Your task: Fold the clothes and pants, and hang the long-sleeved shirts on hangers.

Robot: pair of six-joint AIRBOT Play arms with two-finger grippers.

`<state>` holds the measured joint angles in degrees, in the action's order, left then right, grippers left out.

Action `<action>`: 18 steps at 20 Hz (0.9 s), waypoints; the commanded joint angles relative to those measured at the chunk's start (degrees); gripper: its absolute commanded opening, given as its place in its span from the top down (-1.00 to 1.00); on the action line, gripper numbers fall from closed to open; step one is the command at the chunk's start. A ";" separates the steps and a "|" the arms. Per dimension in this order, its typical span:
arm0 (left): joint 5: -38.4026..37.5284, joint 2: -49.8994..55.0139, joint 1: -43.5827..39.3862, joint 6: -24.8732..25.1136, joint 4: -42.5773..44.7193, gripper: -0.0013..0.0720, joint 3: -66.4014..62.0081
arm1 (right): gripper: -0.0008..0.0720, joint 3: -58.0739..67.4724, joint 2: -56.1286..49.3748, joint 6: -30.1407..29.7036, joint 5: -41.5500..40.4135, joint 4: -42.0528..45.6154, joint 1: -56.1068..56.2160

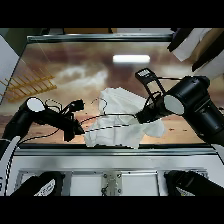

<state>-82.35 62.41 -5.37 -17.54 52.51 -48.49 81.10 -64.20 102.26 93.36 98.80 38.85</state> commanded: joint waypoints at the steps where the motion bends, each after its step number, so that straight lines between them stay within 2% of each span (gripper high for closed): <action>1: 0.39 -2.69 1.05 1.07 0.33 0.93 -0.07 | 0.93 0.07 0.22 0.61 0.15 0.79 0.04; 3: 0.50 -3.52 0.83 3.26 0.42 0.93 -0.07 | 0.93 0.09 0.24 0.96 -1.36 0.79 0.04; 11: 2.51 0.20 -4.85 3.06 -0.28 0.93 -0.15 | 0.93 0.17 1.46 1.46 -5.79 -4.57 0.31; 18: 4.46 4.31 -8.79 1.05 -2.14 0.93 -4.48 | 0.93 0.17 2.01 1.53 -15.43 -11.34 2.62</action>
<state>-78.56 65.14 -12.62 -15.40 51.79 -50.94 81.23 -62.28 103.72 83.53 92.07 40.03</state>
